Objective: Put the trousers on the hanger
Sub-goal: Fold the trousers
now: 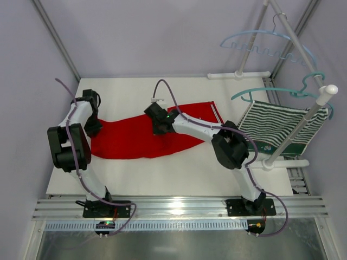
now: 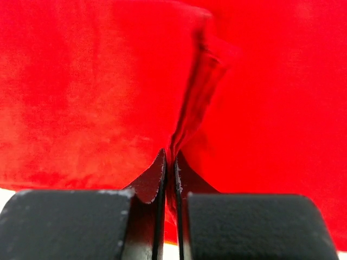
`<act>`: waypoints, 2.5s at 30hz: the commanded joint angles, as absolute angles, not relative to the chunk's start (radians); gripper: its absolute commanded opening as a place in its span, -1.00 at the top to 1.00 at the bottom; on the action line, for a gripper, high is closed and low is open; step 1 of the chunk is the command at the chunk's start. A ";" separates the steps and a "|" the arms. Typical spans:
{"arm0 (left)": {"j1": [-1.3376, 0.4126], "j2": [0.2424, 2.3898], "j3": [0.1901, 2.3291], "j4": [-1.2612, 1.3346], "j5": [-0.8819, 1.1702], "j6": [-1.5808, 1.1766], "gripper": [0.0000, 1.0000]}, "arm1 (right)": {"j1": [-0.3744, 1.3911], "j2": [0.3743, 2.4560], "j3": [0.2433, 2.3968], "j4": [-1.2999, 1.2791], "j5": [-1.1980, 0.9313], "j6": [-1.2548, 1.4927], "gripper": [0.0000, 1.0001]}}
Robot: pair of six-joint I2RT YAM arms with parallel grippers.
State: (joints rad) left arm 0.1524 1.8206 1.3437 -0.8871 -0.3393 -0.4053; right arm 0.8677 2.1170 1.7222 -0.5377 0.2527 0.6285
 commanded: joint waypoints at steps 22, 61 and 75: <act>0.137 1.694 1.414 -0.824 -0.029 -0.430 -0.53 | 0.735 1.930 1.962 -0.879 0.305 0.440 0.92; 0.138 1.750 1.154 -0.729 0.242 -0.454 -0.54 | 0.512 1.779 1.655 -0.779 0.519 0.345 0.92; 0.138 1.753 1.135 -0.707 0.304 -0.462 -0.56 | 0.492 1.795 1.687 -0.782 0.531 0.328 0.92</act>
State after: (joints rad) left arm 0.1375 1.7515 1.1252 -0.7212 0.2844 -0.4625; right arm 0.5102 1.8557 1.6531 -0.8082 0.4698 0.3420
